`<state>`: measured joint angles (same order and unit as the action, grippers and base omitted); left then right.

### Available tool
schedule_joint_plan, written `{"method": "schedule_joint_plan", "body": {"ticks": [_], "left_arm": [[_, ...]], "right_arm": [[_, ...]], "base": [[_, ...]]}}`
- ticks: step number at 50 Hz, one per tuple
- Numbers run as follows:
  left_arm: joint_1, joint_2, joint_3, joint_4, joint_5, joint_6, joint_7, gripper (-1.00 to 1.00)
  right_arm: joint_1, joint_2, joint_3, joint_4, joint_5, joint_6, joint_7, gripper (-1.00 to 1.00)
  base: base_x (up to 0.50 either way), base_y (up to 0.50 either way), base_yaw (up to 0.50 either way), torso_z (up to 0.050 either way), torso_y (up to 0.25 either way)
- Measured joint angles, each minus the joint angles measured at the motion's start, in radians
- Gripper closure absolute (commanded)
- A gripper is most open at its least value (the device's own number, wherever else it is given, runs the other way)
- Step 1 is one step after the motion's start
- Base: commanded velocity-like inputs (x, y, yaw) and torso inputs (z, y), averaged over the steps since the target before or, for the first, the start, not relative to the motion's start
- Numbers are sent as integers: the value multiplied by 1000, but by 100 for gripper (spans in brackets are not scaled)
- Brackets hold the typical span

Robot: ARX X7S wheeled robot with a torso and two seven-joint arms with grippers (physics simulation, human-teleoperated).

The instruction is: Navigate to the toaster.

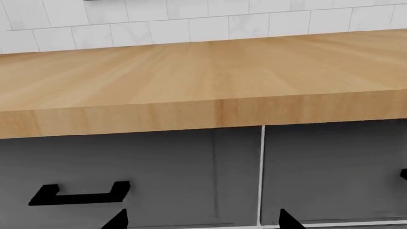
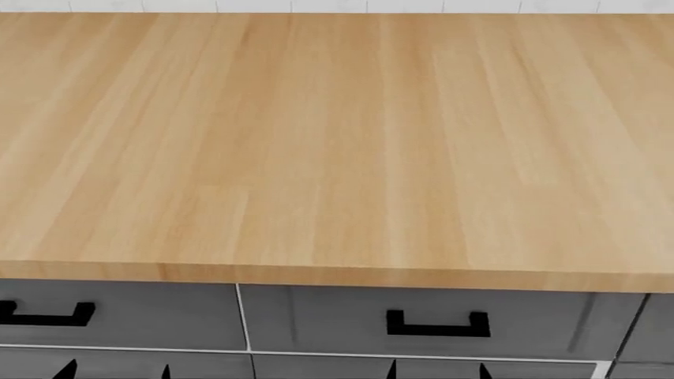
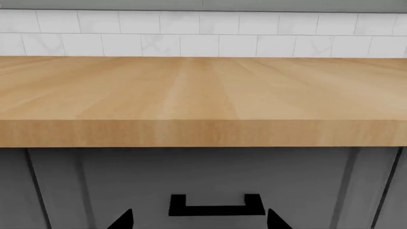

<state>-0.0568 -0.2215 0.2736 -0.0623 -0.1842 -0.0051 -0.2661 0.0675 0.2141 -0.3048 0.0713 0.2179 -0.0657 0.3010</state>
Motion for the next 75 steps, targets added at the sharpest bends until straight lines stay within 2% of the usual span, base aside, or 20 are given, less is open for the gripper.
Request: {"method": "schedule_joint_plan", "body": {"ticks": [75], "left_arm": [[-5, -23, 29, -2, -26, 9, -26, -100]], "right_arm": [[9, 21, -34, 6, 16, -17, 29, -100]], "base": [[-1, -455, 0, 0, 0]]}}
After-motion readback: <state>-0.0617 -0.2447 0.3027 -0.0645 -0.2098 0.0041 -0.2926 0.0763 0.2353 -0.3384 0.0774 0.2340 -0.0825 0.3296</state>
